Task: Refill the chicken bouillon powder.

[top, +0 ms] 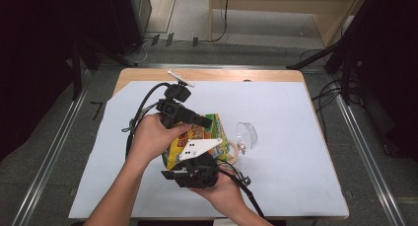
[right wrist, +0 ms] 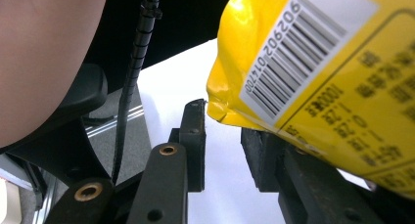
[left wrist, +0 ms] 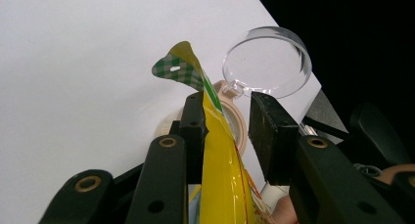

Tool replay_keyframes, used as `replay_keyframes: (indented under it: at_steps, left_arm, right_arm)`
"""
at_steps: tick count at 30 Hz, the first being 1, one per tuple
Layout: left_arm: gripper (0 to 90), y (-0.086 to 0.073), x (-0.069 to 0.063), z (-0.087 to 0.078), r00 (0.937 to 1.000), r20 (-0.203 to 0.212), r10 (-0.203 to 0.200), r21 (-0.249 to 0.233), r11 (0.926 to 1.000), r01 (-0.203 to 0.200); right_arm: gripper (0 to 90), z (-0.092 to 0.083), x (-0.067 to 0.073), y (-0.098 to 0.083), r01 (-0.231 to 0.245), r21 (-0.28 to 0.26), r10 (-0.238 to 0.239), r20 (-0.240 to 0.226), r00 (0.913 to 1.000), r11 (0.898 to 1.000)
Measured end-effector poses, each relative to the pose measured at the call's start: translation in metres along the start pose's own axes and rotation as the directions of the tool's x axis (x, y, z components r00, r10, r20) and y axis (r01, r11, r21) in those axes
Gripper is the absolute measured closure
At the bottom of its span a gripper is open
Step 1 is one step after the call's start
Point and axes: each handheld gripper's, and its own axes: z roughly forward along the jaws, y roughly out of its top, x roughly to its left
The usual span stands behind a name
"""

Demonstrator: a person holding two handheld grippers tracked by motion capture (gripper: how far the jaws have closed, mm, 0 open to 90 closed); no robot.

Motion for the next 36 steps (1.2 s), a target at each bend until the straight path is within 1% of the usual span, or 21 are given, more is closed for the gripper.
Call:
replay_keyframes:
  at_steps: [6, 10, 18, 21, 27, 36]
  left_arm:
    - [68.8, 0.0016, -0.001, 0.0005, 1.0, 0.001, 0.001, 0.004, 1.0, -0.001]
    - [68.8, 0.0028, -0.0016, 0.0017, 1.0, 0.003, 0.008, 0.011, 0.9999, -0.008]
    - [68.6, 0.0044, -0.0017, 0.0047, 1.0, 0.002, 0.001, 0.017, 0.9999, -0.001]
    - [68.6, 0.0044, -0.0011, 0.0051, 1.0, 0.004, 0.003, 0.027, 0.9996, -0.003]
    - [68.6, 0.0045, -0.0021, 0.0061, 0.9999, -0.002, 0.012, 0.027, 0.9996, -0.012]
    - [68.4, 0.004, -0.0015, 0.0059, 1.0, 0.002, 0.004, 0.023, 0.9997, -0.004]
  right_arm:
    - [72.5, -0.0004, 0.0001, 0.0006, -0.005, -0.005, 0.005, 0.002, 1.0, 1.0]
    - [72.2, -0.0009, 0.0002, -0.0001, -0.009, -0.007, 0.009, 0.005, 1.0, 1.0]
    - [72.4, -0.0026, -0.0009, -0.0008, -0.012, -0.003, 0.012, 0.008, 0.9999, 1.0]
    - [72.1, -0.0021, -0.0004, -0.0015, -0.016, -0.005, 0.016, 0.01, 0.9998, 1.0]
    - [72.2, -0.0012, 0.0011, -0.0026, -0.01, -0.006, 0.01, 0.015, 0.9998, 1.0]
    - [72.3, -0.0016, 0.0009, -0.0021, -0.008, -0.003, 0.008, 0.013, 0.9999, 1.0]
